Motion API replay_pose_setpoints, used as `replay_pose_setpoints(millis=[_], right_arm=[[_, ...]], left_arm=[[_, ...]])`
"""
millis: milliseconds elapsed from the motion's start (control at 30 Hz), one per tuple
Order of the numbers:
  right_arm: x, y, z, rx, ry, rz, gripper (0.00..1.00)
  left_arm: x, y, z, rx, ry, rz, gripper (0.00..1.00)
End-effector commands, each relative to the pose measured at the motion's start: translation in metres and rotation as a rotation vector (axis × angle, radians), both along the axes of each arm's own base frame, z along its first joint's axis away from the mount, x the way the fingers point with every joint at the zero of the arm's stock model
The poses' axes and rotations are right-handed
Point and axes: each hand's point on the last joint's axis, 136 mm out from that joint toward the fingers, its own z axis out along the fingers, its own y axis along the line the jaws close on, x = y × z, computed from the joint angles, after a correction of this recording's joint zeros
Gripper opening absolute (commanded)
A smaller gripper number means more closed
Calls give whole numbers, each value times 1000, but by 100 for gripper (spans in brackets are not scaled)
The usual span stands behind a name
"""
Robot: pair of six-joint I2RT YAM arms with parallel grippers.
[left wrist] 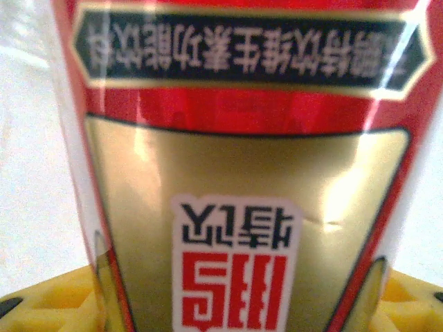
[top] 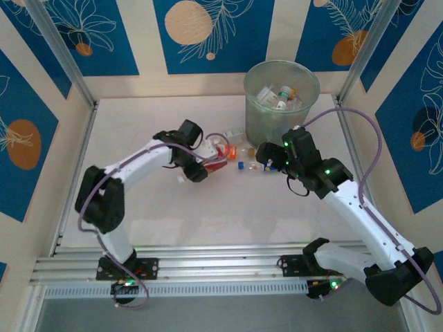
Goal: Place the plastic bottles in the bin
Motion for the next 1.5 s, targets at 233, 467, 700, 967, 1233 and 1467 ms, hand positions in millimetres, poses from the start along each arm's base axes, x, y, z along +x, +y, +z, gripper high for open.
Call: replay_pose_setpoints(millis=[233,467,700,967,1233,1467], right_arm=[[7,62,35,368,-105,213,99],[14,82,57,426,-177,299,99],[25,98,68,406,-211,343,99],[36,116,74,370,-226,373,100],[44,127,68,395,-217,394,88],[40,135,70,443,-224,432,79]], left_arm=[[-5,-53,91,-471,-59,-10,54],[-14,-70,114,-570,-63,-54,54],[-25,-82,127,-608,-60,-105,55],[-33,-90,133,-616,-60,-143,55],[-49,-95,154,-676,-67,-209,55],[-55,-93,165,-707,-101,-232,55]])
